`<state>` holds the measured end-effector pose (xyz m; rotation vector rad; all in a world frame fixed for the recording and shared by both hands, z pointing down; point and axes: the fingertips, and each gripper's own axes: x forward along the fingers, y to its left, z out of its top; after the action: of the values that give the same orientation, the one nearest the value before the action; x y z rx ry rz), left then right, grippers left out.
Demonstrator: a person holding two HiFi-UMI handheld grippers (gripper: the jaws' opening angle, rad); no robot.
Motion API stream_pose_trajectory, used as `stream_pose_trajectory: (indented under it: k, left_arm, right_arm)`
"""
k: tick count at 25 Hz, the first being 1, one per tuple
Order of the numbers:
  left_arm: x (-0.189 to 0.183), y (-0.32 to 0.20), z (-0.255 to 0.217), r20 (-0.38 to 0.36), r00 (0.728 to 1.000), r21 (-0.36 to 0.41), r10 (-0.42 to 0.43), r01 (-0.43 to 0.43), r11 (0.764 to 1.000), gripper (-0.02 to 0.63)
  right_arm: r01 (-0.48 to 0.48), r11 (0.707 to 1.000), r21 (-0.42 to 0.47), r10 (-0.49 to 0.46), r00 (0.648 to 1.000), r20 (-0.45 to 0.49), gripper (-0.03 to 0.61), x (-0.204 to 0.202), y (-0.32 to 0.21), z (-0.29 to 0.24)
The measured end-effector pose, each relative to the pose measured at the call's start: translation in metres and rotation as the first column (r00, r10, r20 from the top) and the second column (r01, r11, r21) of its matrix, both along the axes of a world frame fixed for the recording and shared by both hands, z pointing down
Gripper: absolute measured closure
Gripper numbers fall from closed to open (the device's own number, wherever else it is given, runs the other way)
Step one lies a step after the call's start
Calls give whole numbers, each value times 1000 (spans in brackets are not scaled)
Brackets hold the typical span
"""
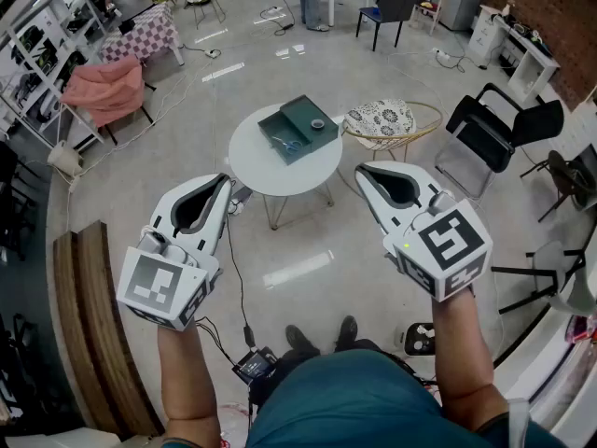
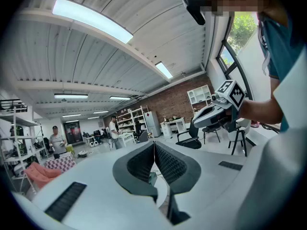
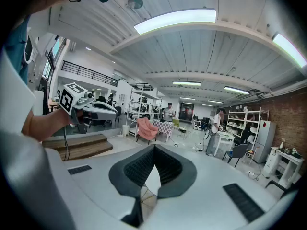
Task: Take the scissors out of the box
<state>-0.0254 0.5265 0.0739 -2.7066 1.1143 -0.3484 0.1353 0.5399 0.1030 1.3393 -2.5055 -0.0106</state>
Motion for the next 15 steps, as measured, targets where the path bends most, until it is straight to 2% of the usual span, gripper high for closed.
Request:
stream_pose_trajectory:
  k: [9,15]
  left_arm:
    - [-41,-1,3,-3,1000,-13,22,-22,1000,594]
    - [-83,-3,0,-7,999,-10,53,-54,999,594]
  right_arm:
    - [-22,1000,-6,22,1000,-6,541,-41,1,0]
    - [-43,999,-6,44,999,18,541,-82,-3,-4]
